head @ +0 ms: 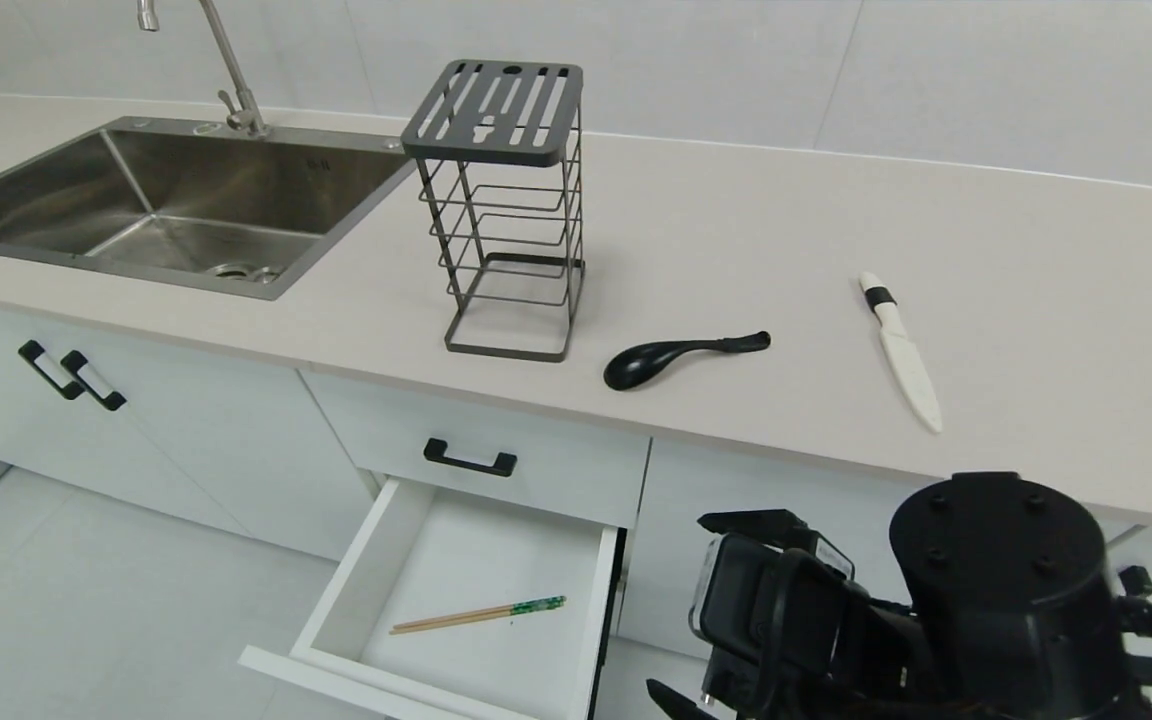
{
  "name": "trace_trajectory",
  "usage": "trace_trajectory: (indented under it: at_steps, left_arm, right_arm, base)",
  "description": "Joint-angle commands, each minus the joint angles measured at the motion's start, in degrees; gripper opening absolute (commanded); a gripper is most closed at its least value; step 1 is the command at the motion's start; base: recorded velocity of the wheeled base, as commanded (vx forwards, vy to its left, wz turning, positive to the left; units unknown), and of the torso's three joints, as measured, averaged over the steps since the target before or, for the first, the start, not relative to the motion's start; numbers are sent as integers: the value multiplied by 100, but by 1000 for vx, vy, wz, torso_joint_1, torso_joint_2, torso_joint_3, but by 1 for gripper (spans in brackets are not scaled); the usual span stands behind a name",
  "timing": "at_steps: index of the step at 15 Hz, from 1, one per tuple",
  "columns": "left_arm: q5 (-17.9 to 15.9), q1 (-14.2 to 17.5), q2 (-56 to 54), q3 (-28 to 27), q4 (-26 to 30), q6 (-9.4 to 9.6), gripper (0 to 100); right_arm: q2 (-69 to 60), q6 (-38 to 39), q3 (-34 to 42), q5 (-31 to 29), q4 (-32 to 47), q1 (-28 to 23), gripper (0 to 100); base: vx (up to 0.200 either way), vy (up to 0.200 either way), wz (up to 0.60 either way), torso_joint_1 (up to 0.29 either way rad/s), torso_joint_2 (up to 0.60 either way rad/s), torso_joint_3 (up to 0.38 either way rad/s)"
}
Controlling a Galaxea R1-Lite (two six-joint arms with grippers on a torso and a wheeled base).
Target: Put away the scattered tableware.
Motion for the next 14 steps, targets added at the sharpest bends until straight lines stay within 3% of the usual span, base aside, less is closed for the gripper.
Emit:
trace_trajectory:
  at_steps: [1, 7, 11, 14]
  left_arm:
    - [0, 2, 9, 0, -10, -2, 100]
    - [0, 2, 9, 0, -1, -2, 100]
    - [0, 2, 9, 0, -1, -2, 100]
    - [0, 2, 9, 0, -1, -2, 100]
  right_arm:
    - [63, -4, -85, -2, -4, -14, 100]
    - [354, -13, -472, 24, 40, -40, 100]
    - [740, -13, -771, 42, 40, -146, 100]
    - [1338, -21, -1518, 60, 14, -155, 100]
  base:
    - [0, 0, 0, 281, -535, -246]
    - [0, 0, 0, 277, -522, -250]
    - [0, 0, 0, 61, -120, -57]
    - [0, 0, 0, 0, 0, 0]
